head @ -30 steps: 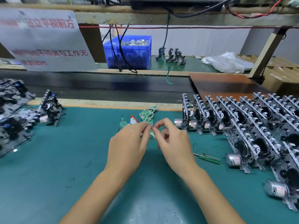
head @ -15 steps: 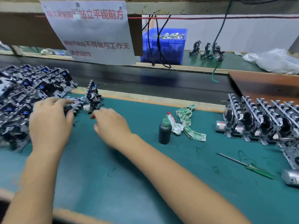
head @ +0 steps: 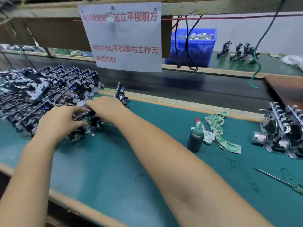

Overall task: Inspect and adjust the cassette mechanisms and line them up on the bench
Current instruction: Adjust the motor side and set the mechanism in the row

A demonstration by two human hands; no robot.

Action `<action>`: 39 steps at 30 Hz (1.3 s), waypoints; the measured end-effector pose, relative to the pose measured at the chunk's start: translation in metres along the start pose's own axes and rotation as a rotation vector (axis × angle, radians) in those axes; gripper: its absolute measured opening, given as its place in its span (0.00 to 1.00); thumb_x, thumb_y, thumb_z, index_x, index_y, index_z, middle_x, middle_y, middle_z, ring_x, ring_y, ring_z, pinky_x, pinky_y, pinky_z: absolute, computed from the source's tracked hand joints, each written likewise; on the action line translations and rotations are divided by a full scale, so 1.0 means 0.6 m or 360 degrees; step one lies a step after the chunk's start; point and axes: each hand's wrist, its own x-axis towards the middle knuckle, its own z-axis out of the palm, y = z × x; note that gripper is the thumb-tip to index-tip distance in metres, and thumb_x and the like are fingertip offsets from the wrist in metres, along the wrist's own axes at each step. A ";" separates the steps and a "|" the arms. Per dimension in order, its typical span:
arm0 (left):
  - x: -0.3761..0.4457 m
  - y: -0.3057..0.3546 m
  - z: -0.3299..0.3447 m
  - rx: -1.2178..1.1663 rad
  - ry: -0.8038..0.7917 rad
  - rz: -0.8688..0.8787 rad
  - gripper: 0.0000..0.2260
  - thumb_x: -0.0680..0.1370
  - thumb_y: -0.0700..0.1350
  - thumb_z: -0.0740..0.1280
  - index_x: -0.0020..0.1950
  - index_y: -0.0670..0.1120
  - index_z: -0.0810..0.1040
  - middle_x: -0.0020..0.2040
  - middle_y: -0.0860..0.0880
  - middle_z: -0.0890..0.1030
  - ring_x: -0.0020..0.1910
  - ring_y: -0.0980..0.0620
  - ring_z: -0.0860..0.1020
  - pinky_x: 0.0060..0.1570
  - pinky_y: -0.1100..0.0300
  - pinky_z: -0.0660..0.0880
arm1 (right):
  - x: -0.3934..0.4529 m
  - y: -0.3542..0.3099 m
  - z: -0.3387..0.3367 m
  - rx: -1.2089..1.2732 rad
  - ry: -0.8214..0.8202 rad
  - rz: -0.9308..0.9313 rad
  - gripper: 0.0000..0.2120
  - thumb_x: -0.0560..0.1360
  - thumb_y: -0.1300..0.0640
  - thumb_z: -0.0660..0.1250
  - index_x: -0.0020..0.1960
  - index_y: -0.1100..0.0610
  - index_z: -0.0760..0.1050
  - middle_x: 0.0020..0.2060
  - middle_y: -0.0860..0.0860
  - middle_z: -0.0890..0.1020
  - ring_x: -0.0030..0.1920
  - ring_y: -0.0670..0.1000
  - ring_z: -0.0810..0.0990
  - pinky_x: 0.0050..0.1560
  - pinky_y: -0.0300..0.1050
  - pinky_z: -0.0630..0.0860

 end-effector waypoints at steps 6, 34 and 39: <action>-0.029 0.025 -0.026 -0.0015 -0.0030 0.0229 0.15 0.63 0.48 0.80 0.48 0.55 0.83 0.40 0.52 0.82 0.38 0.50 0.77 0.39 0.55 0.73 | -0.091 -0.005 -0.031 0.0159 0.0202 0.0056 0.17 0.77 0.56 0.66 0.64 0.56 0.68 0.54 0.53 0.74 0.55 0.55 0.76 0.42 0.45 0.65; -0.292 0.490 0.153 -0.0478 0.0608 0.2284 0.12 0.73 0.53 0.71 0.50 0.48 0.79 0.49 0.49 0.77 0.49 0.48 0.75 0.58 0.54 0.70 | -0.808 0.070 -0.032 0.0154 0.0518 0.0853 0.10 0.66 0.69 0.71 0.40 0.57 0.75 0.42 0.48 0.79 0.43 0.50 0.78 0.45 0.39 0.73; -0.254 0.438 0.166 -0.0905 -0.0360 0.1717 0.46 0.60 0.72 0.71 0.73 0.62 0.57 0.74 0.59 0.58 0.72 0.58 0.60 0.70 0.58 0.58 | -0.810 0.058 -0.018 0.0329 0.0610 0.0967 0.08 0.66 0.67 0.66 0.41 0.55 0.74 0.43 0.45 0.77 0.45 0.46 0.77 0.46 0.39 0.73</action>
